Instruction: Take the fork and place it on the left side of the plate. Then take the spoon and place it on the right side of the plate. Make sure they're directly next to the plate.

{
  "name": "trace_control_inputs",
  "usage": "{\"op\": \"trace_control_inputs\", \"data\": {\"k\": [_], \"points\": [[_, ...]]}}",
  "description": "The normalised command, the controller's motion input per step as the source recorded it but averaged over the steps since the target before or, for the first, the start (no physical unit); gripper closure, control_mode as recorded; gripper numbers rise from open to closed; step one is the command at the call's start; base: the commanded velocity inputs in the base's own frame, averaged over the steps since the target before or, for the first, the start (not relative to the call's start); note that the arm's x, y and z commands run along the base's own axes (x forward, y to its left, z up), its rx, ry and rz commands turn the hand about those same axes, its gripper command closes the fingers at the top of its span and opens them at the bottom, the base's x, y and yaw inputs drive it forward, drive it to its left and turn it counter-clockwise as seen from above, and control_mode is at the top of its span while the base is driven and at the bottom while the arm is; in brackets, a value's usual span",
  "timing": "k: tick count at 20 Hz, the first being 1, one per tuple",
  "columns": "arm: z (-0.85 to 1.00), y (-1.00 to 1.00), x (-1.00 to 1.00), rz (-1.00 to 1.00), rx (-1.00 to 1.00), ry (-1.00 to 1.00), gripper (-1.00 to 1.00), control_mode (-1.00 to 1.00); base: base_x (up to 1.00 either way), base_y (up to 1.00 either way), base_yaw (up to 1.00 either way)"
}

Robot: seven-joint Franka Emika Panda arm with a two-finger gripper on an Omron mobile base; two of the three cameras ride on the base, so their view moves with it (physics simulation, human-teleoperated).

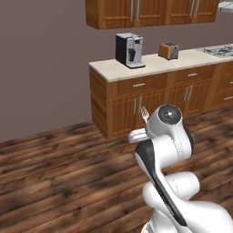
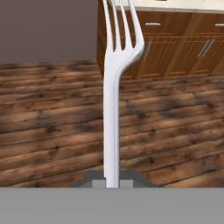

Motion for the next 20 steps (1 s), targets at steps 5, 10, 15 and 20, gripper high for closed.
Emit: {"op": "trace_control_inputs", "data": {"k": [5, 10, 15, 20], "points": [[0.00, 0.00, 0.00, 0.00, 0.00, 0.00, 1.00, 1.00, 0.38, 0.93, 0.01], [0.00, 0.00, 0.00, 0.00, 0.00, 0.00, 1.00, 1.00, -0.41, 0.30, -0.02], [0.00, 0.00, 0.00, 0.00, 0.00, 0.00, 1.00, 1.00, -0.90, 0.00, -0.06], [0.00, 0.00, 0.00, 0.00, 0.00, 0.00, 1.00, 1.00, -1.00, -0.03, -0.07]]}}
